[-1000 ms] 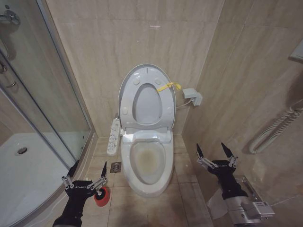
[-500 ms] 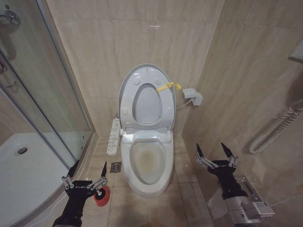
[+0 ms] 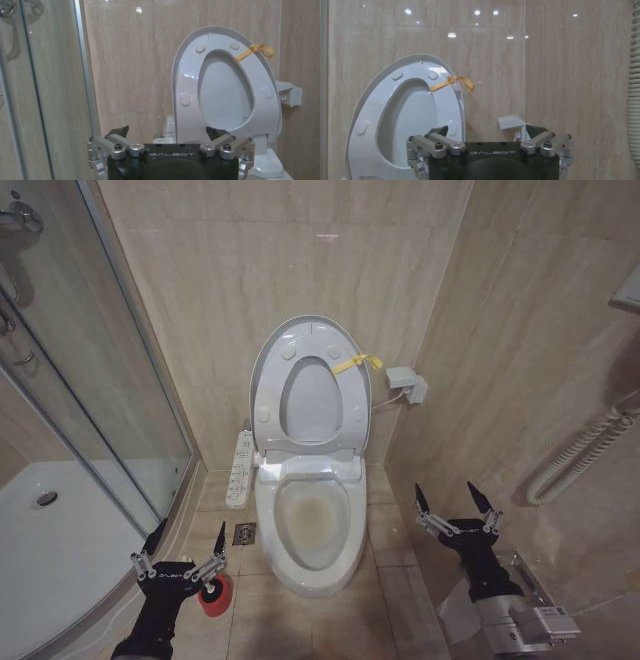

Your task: Open the toilet lid, clean the toilet bowl with a toilet brush, close the toilet lid, and flush.

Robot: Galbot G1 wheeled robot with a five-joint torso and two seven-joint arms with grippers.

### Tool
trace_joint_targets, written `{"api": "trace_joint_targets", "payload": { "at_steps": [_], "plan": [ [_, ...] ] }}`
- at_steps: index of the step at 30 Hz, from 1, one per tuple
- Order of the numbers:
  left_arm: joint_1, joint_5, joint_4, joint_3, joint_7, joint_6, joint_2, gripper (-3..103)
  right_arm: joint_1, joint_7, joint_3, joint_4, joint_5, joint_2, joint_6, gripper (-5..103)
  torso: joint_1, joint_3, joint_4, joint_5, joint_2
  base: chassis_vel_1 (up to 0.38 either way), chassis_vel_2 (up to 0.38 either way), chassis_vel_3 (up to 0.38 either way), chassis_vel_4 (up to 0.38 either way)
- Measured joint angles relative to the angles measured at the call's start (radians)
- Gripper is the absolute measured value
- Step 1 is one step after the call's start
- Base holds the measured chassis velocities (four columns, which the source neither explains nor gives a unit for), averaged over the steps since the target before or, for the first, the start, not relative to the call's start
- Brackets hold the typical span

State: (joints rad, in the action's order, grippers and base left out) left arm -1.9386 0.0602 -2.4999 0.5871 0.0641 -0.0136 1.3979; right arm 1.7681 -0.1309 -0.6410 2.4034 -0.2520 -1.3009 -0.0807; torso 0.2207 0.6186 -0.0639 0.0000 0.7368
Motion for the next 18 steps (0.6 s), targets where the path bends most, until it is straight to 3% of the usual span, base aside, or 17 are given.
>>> {"api": "trace_joint_targets", "payload": {
  "at_steps": [18],
  "plan": [
    [0.0,0.0,0.0,0.0,0.0,0.0,0.0,100,0.0,0.0,0.0,0.0,0.0,0.0,0.0,100,0.0,0.0,0.0,0.0,0.0,0.0,0.0,0.0,0.0]
  ]
}}
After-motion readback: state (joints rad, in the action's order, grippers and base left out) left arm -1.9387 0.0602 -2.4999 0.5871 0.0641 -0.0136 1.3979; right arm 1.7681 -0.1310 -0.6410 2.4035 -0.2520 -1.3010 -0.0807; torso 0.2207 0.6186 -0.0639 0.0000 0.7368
